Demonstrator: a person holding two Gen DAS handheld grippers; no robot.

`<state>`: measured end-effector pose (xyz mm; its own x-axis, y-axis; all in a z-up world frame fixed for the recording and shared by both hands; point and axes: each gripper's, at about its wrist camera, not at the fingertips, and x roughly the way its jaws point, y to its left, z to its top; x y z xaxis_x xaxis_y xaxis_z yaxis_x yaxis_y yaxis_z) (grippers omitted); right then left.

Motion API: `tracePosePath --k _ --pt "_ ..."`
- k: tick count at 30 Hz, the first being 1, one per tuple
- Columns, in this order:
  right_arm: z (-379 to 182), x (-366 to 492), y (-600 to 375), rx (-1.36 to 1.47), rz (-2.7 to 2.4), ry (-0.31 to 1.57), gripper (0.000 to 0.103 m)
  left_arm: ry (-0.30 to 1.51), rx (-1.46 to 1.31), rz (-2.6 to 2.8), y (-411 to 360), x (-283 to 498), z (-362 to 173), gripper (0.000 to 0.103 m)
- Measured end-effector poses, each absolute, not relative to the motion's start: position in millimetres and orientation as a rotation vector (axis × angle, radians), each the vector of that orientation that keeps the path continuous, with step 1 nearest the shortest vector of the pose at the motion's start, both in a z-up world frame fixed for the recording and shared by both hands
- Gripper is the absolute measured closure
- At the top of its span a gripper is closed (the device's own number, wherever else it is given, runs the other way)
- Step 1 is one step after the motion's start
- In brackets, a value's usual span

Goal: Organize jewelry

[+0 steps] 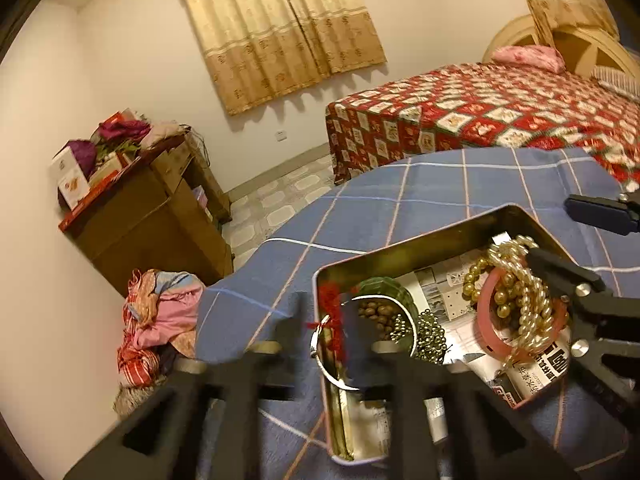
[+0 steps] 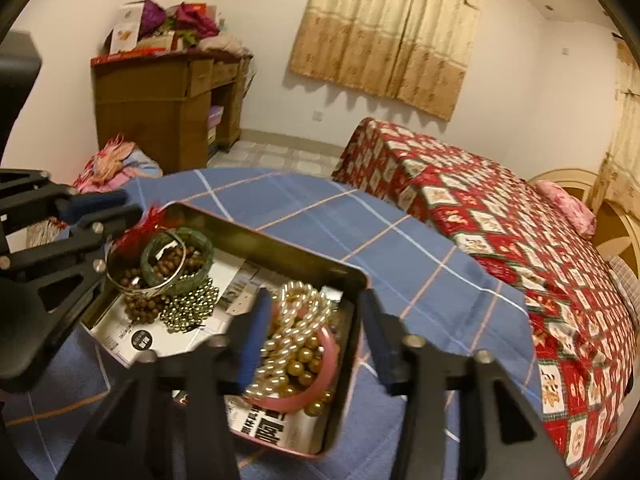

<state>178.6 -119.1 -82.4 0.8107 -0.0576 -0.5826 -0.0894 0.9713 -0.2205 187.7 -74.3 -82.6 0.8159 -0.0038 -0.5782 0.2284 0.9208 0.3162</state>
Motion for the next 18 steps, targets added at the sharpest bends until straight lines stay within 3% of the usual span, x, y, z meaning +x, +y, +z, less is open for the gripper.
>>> tracePosePath --k 2,6,18 --pt "-79 174 -123 -0.229 0.008 0.621 0.052 0.546 0.388 -0.064 -67 179 -76 0.011" --pt "-70 161 -128 -0.216 -0.011 0.598 0.043 0.534 0.378 -0.069 -59 167 -67 0.011" --pt "-47 130 -143 -0.163 -0.054 0.527 0.037 0.497 0.341 -0.04 -43 137 -51 0.011"
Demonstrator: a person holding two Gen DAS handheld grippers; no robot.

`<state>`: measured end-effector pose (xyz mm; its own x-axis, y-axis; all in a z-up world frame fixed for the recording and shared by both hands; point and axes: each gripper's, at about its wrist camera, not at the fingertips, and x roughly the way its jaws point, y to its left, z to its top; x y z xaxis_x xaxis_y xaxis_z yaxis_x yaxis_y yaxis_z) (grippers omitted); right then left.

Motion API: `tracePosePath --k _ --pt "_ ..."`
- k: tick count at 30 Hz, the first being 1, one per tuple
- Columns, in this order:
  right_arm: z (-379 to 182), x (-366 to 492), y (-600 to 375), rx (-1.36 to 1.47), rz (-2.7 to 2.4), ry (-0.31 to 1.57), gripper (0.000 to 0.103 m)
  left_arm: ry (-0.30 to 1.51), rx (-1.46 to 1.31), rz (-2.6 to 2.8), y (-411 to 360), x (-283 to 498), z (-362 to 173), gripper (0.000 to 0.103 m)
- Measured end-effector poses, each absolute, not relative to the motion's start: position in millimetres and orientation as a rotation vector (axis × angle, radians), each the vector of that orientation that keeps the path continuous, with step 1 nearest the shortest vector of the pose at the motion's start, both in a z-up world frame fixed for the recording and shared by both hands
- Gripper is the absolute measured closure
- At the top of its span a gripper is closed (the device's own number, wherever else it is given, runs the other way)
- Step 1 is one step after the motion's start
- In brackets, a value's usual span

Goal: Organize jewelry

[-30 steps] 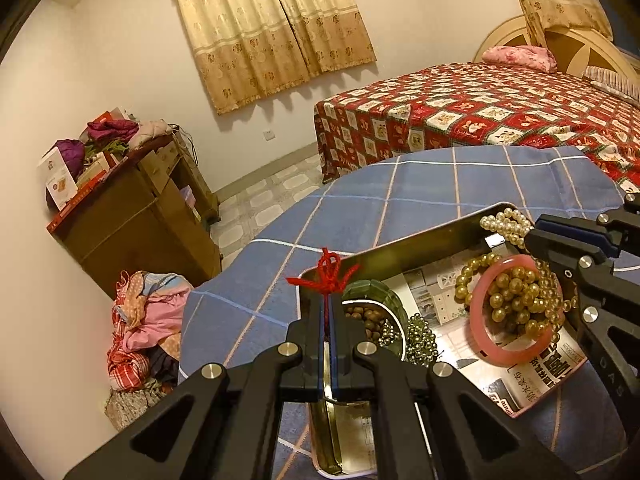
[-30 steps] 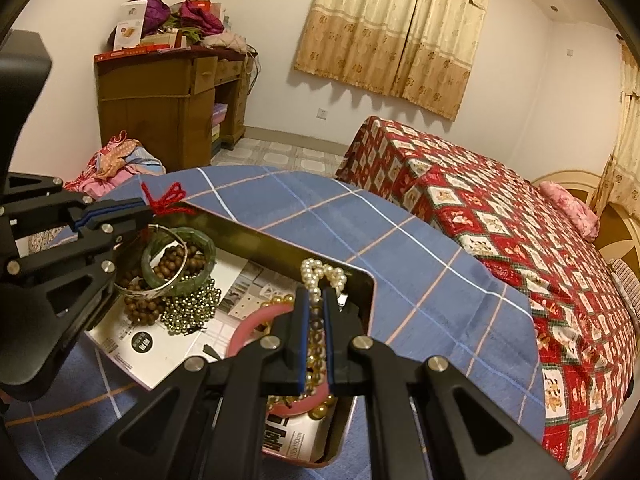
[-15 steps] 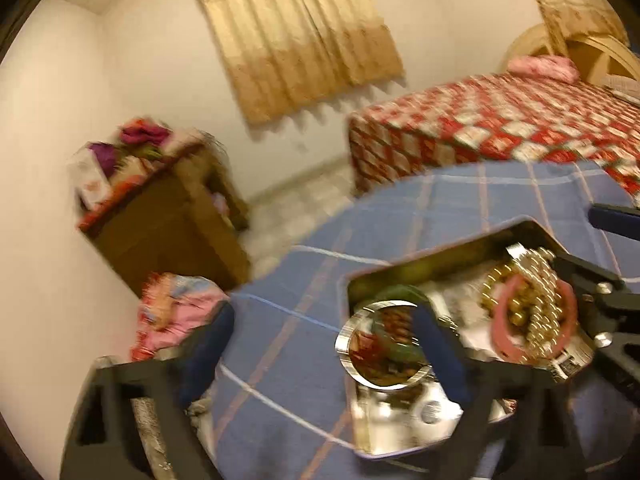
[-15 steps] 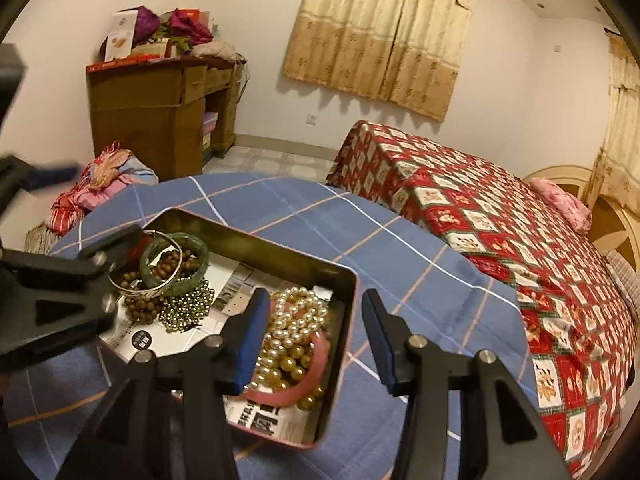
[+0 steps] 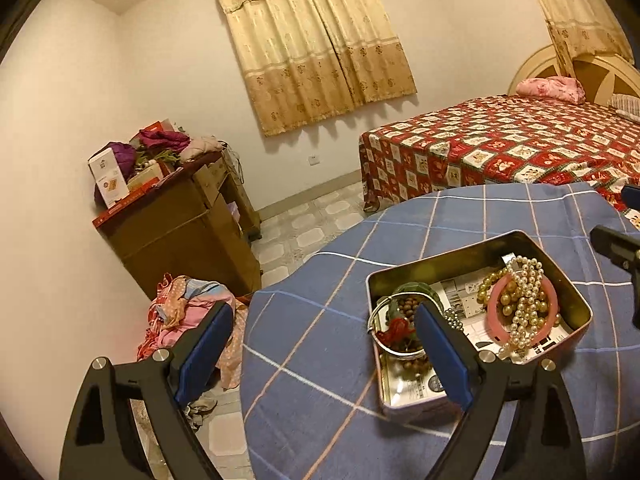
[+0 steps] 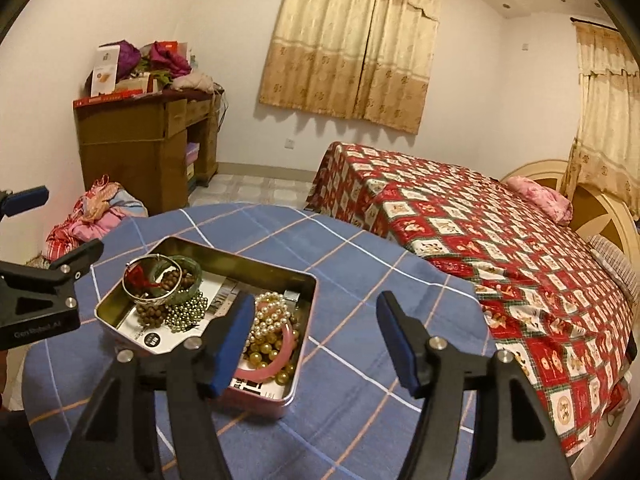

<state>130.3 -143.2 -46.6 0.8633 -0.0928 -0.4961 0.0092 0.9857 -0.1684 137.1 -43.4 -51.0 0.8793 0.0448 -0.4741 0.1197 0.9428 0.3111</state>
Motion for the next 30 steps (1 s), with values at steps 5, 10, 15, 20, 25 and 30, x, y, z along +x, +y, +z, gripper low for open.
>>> tracePosePath --k 5,10,15,20,25,30 --pt "-42 125 -145 -0.159 -0.057 0.512 0.037 0.494 0.34 -0.025 -38 133 -48 0.011" --pt "-39 123 -148 -0.151 -0.06 0.502 0.036 0.492 0.337 -0.02 -33 131 -45 0.011" --pt "-38 122 -149 -0.152 -0.062 0.499 0.036 0.492 0.335 -0.018 -32 131 -44 0.011" --pt "-38 122 -150 -0.15 -0.061 0.499 0.036 0.494 0.343 -0.02 -33 130 -45 0.011" --pt "-37 120 -153 -0.146 -0.064 0.499 0.036 0.497 0.348 -0.021 -33 130 -46 0.011" --pt "-37 120 -153 -0.147 -0.063 0.5 0.035 0.494 0.347 -0.021 -34 130 -47 0.011"
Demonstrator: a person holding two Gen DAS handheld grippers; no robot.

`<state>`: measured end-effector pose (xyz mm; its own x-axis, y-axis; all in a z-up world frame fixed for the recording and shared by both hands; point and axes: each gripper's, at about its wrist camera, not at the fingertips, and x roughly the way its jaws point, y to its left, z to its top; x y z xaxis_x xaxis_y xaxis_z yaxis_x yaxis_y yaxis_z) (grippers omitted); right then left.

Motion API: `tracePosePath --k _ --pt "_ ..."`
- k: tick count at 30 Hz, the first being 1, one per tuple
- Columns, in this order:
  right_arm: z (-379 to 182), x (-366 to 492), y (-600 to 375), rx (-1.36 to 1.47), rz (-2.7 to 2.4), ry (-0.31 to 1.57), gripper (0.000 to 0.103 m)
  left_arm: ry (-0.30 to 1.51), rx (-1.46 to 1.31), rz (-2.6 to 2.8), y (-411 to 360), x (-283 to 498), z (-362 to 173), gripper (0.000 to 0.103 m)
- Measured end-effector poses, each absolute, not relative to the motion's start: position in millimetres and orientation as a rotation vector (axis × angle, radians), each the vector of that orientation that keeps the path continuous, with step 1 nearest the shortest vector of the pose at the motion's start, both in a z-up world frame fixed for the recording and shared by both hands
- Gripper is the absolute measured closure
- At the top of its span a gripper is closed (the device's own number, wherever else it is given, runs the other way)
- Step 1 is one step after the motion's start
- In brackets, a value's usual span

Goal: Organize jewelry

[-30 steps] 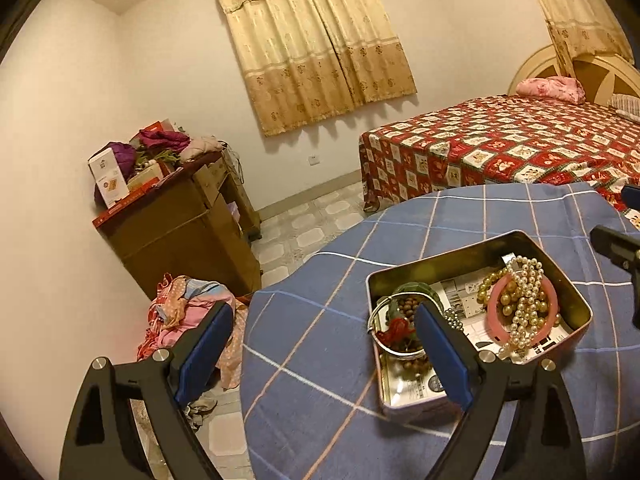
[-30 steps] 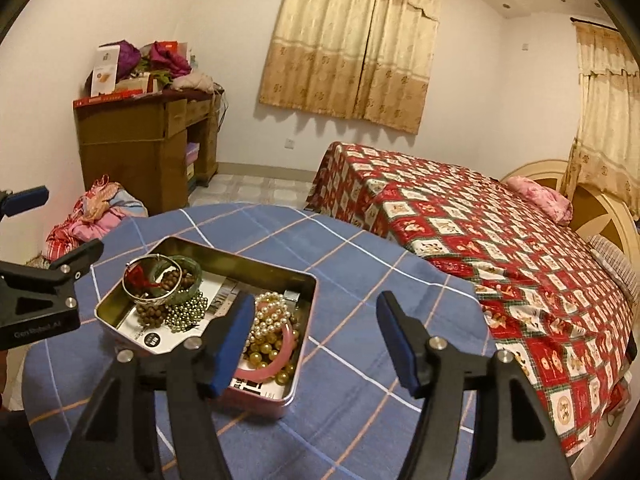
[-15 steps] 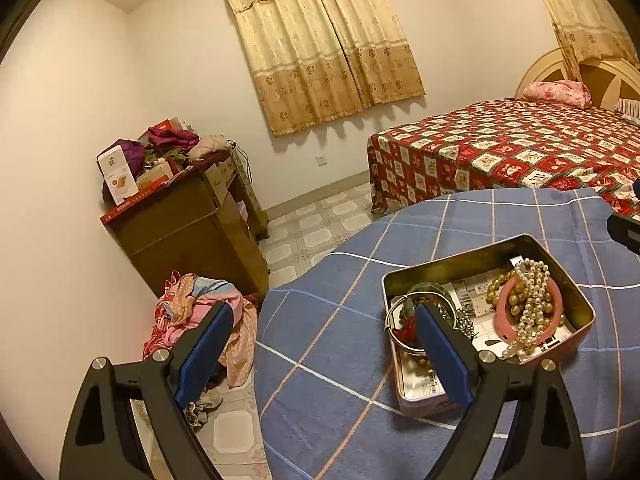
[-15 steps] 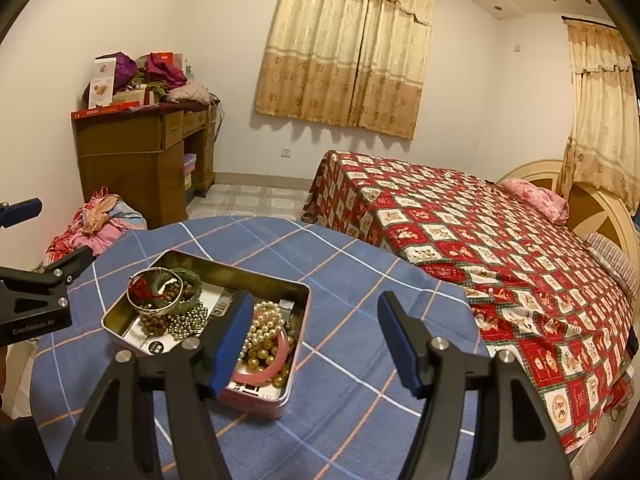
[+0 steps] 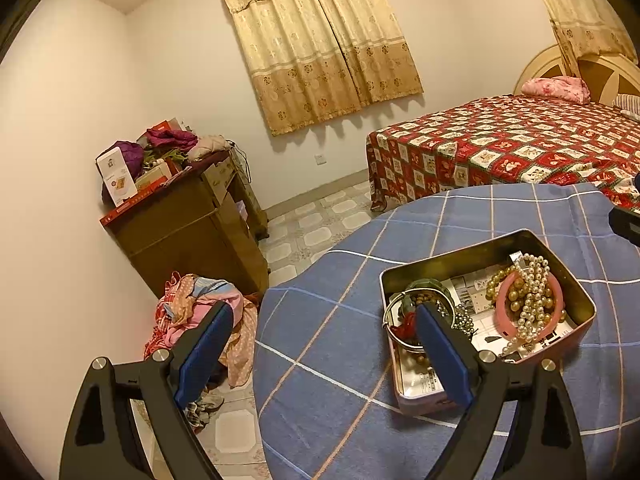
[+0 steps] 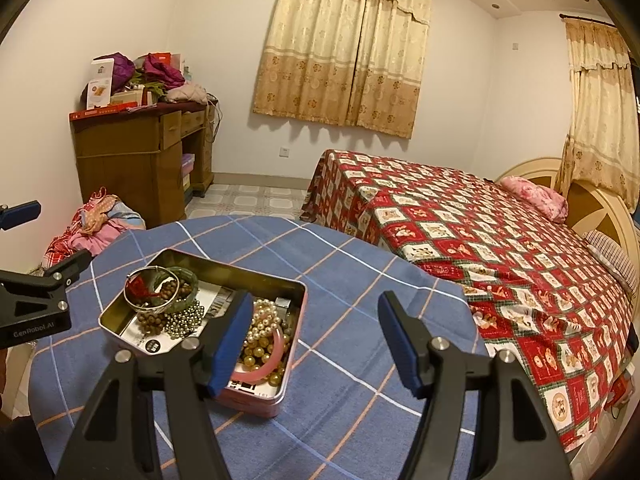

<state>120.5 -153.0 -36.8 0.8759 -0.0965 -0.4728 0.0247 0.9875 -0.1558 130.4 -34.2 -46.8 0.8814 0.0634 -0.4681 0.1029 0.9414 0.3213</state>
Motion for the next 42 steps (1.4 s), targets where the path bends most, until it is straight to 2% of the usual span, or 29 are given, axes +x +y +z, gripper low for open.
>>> tracePosePath --k 42 --pt "-32.1 120.2 -151.4 -0.148 -0.067 0.481 0.034 0.481 0.347 -0.008 -34.5 130.9 -43.7 0.011"
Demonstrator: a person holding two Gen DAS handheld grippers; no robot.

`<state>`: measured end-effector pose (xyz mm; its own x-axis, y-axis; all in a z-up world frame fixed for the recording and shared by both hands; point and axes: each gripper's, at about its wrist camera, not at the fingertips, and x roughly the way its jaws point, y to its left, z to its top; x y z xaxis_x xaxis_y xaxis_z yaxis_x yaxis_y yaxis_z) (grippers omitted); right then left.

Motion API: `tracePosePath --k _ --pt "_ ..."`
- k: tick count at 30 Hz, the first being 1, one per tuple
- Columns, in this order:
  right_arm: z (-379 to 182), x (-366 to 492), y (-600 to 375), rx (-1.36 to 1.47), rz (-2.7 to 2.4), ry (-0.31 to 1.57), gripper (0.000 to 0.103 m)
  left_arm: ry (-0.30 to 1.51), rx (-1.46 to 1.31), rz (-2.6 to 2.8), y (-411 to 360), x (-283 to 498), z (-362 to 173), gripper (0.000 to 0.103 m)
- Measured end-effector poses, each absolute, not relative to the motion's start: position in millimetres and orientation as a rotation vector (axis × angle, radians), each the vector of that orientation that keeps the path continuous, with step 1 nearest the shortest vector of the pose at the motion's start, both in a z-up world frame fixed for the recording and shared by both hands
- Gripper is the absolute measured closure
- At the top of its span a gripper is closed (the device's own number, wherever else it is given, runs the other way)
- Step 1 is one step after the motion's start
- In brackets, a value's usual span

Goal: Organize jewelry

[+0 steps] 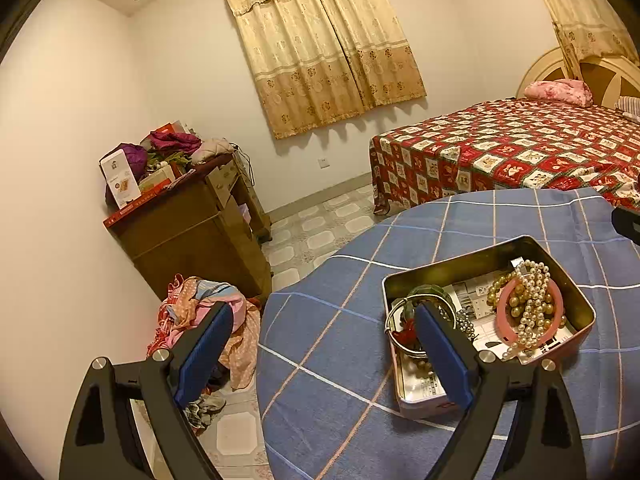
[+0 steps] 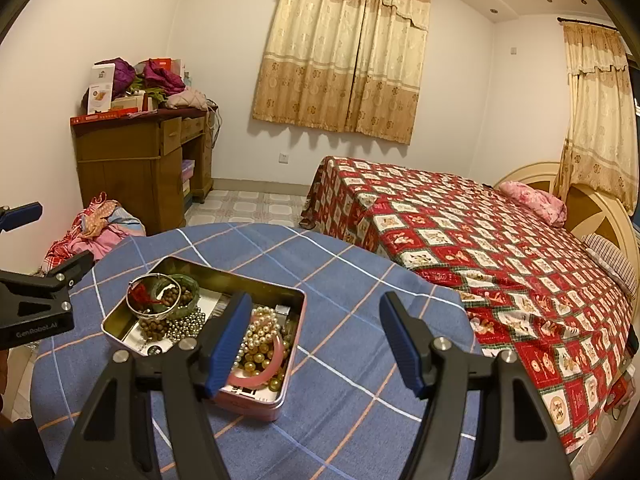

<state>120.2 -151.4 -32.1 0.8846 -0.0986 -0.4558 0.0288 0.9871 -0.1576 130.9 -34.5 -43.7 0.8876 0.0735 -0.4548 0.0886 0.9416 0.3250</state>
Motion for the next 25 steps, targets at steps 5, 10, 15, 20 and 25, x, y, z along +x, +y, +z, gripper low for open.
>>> tracePosePath --k 5,10,15,20,25 --pt "-32.0 120.2 -151.5 -0.15 -0.066 0.48 0.034 0.485 0.35 -0.006 -34.9 131.8 -45.2 0.011" --pt "-31.2 120.2 -151.4 -0.151 -0.065 0.482 0.034 0.494 0.352 0.004 -34.0 134.4 -47.2 0.011" --pt "-31.3 120.7 -150.9 -0.152 -0.065 0.482 0.034 0.493 0.356 0.013 -34.6 136.5 -47.7 0.011" --pt "-30.8 121.1 -151.5 -0.151 -0.066 0.482 0.033 0.477 0.364 0.026 -34.6 136.0 -50.4 0.011" --pt "-33.1 121.5 -154.3 -0.152 -0.07 0.484 0.03 0.472 0.367 0.017 -34.8 133.4 -50.8 0.011"
